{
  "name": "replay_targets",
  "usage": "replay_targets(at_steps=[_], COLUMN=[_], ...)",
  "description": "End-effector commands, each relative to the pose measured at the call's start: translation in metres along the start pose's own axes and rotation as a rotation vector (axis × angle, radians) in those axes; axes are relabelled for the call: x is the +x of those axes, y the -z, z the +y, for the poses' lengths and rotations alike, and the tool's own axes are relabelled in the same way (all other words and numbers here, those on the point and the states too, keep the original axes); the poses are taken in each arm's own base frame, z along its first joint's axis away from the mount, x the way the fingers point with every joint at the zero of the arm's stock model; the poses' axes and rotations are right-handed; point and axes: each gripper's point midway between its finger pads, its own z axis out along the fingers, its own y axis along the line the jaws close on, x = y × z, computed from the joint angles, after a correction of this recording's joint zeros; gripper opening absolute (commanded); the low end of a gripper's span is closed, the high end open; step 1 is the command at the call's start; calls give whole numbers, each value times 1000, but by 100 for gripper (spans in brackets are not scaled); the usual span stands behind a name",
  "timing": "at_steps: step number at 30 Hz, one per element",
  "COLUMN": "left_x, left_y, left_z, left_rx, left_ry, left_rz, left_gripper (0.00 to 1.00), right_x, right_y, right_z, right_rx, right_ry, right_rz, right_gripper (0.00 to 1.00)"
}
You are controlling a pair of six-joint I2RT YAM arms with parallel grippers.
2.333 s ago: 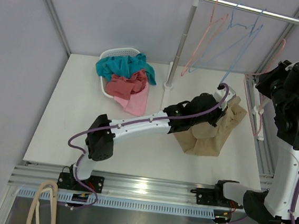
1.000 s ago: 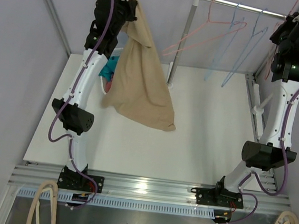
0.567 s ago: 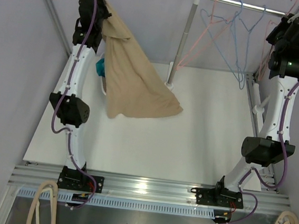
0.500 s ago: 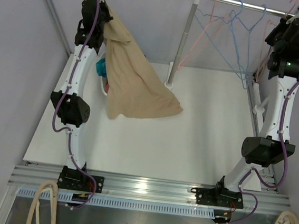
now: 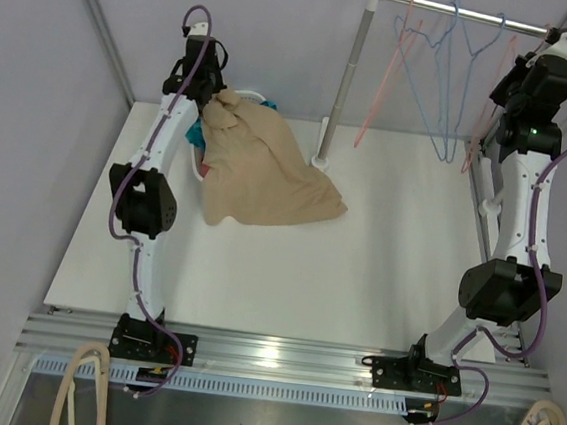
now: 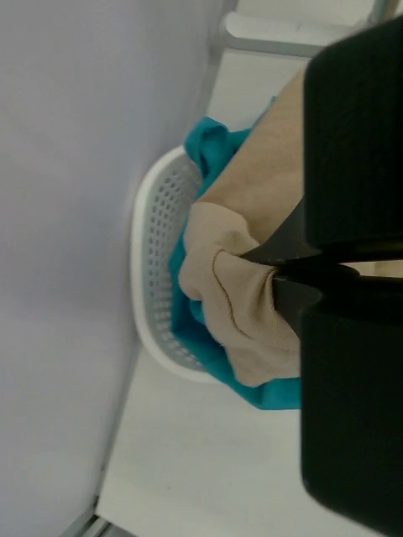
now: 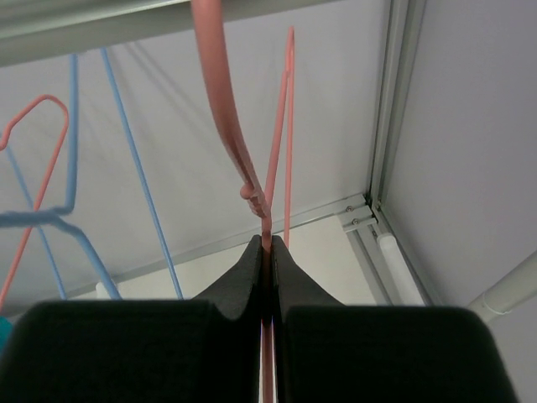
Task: Remove the t-shirt from the hanger
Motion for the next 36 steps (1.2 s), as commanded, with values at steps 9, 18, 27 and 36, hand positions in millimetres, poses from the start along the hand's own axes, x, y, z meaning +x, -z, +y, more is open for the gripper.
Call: replay_targets(at_steps=[9, 18, 27, 36], left_x=[109, 178, 234, 175], left_y=[9, 22, 18, 33], left_z=[-24, -15, -13, -10], left_rx=[59, 23, 55, 56], left_ry=[-44, -103, -126, -115], left_rz=[357, 579, 774, 624], left_gripper=[1, 1, 1, 1], right_x=[-20, -50, -76, -77], right_y=[20, 55, 98, 116], right_z=[-2, -20, -18, -12], right_rx=[5, 113, 99, 58], right_ry=[-29, -50, -83, -103], right_rz=[-42, -103, -165, -167], right_gripper=[33, 99, 100, 100])
